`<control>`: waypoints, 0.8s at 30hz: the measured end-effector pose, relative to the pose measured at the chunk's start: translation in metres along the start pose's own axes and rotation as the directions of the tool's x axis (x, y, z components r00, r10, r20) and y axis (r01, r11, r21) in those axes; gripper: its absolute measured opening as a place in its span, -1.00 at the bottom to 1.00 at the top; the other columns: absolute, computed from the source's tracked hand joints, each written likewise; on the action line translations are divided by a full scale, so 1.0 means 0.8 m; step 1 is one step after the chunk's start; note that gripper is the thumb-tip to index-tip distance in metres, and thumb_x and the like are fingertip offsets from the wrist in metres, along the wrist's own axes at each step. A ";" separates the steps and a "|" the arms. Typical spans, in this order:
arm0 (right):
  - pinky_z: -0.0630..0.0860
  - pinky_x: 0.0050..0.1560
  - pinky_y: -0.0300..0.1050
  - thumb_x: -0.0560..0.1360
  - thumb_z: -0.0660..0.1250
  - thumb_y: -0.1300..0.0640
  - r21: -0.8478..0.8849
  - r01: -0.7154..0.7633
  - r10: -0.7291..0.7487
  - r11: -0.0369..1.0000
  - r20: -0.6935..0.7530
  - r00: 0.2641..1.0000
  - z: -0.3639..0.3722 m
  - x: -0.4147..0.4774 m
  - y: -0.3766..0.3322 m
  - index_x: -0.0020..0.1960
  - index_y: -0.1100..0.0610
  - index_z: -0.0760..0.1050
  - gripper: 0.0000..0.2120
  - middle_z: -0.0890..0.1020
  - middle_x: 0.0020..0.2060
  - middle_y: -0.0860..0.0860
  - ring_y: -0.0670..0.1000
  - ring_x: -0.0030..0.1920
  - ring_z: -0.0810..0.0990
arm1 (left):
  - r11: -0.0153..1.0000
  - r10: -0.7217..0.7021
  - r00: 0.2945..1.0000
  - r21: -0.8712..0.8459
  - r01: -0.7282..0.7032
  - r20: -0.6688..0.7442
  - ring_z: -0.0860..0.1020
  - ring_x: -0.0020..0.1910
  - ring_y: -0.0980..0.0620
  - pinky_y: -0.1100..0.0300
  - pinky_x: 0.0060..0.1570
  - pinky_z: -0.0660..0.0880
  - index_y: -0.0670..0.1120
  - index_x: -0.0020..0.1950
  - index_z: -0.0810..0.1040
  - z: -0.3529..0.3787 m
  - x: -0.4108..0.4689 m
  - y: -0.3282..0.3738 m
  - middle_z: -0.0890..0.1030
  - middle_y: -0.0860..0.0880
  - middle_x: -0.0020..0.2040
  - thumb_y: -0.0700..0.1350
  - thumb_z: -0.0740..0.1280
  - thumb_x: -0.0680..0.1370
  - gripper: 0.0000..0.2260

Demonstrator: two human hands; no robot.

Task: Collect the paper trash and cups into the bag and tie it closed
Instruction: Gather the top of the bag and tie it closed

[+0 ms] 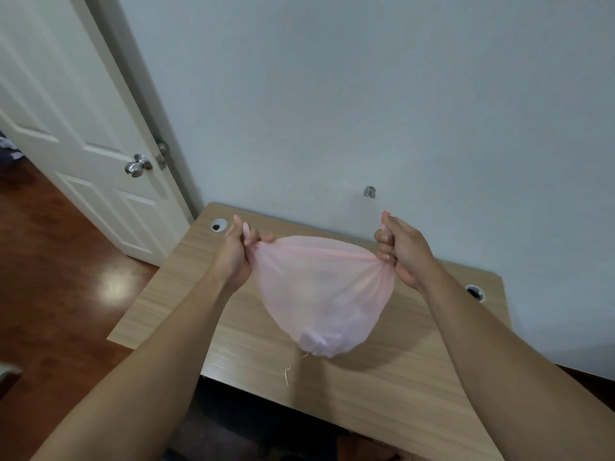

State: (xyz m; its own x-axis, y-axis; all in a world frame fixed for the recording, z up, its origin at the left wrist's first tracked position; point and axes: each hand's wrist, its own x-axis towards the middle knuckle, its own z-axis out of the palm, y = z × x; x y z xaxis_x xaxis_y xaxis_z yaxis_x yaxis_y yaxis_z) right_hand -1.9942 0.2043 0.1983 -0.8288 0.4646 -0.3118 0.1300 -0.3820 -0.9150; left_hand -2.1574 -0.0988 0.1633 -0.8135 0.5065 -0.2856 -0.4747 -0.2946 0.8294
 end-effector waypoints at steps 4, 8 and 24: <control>0.44 -0.35 -0.15 0.71 0.43 -0.13 -0.102 0.010 -0.003 0.995 0.068 0.998 0.015 -0.011 0.009 -0.21 -0.02 0.62 -0.65 0.53 -0.25 0.03 -0.03 -0.43 0.27 | 0.970 0.058 0.998 0.232 -0.066 0.039 0.17 -0.45 0.06 0.13 -0.29 0.29 0.00 -0.10 0.45 0.023 0.004 -0.002 0.18 0.07 -0.34 0.30 0.12 0.77 -0.56; 0.62 -0.23 -0.11 0.75 0.38 -0.06 -0.169 0.035 -0.016 0.985 0.115 0.993 0.037 -0.022 0.023 0.01 0.21 0.71 -0.64 0.72 -0.16 0.05 0.04 -0.36 0.53 | 0.680 0.030 0.973 0.709 -0.187 0.228 0.52 -0.08 0.52 0.31 0.03 0.49 0.25 0.43 0.64 0.054 -0.003 -0.010 0.28 0.21 0.16 0.55 0.21 0.60 -0.43; 0.50 0.17 -0.28 0.68 0.47 -0.11 -0.392 0.249 -0.229 0.885 0.098 0.968 0.064 -0.042 0.040 0.21 -0.05 0.63 -0.81 0.71 0.17 -0.15 -0.21 0.15 0.65 | 0.298 -0.084 0.974 0.938 -0.178 0.212 0.44 -0.53 0.20 0.31 -0.46 0.32 0.00 -0.41 0.51 0.093 -0.017 -0.081 0.51 0.17 -0.52 0.23 0.45 0.63 -0.50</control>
State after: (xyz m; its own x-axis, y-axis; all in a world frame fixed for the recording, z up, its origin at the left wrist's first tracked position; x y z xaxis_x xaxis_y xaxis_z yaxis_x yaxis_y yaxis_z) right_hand -1.9900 0.1352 0.1926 -0.8859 0.4590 -0.0671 0.1221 0.0910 -0.9883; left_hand -2.0909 -0.0267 0.1492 -0.6811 0.6896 -0.2461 0.3186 0.5818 0.7484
